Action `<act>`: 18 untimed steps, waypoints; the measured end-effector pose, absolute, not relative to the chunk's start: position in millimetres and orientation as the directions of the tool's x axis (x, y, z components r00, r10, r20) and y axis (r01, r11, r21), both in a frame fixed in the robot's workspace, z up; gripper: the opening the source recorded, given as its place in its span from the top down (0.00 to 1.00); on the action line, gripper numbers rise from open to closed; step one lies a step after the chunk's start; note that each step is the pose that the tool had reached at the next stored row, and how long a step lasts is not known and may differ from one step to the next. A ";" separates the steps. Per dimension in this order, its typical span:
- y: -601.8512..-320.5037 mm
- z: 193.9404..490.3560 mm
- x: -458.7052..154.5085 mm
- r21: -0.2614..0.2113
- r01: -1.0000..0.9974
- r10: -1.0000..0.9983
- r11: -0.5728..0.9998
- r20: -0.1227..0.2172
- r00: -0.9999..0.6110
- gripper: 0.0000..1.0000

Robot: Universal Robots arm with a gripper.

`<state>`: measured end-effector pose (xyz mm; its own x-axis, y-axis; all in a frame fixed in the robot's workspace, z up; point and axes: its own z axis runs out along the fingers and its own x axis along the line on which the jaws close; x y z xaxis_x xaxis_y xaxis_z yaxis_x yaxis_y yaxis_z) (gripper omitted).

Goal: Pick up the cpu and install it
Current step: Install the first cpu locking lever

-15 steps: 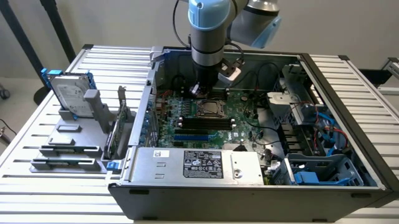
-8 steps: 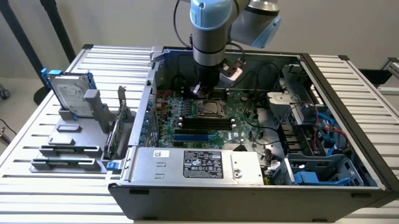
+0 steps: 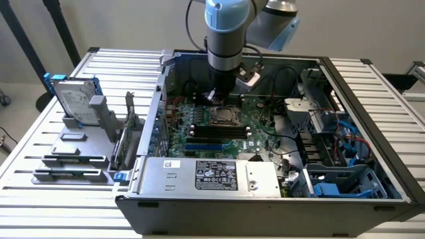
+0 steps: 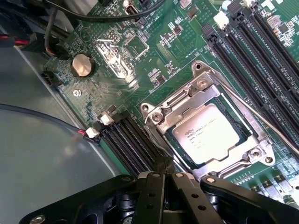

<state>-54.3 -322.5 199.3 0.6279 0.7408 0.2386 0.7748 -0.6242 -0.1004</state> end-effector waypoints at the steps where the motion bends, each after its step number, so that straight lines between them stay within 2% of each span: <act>1: -322.6 199.3 -53.7 -0.100 0.775 0.741 -0.624 0.239 0.628 0.89; 18: -323.5 197.8 -44.2 -0.100 0.775 0.741 -0.624 0.239 0.628 0.89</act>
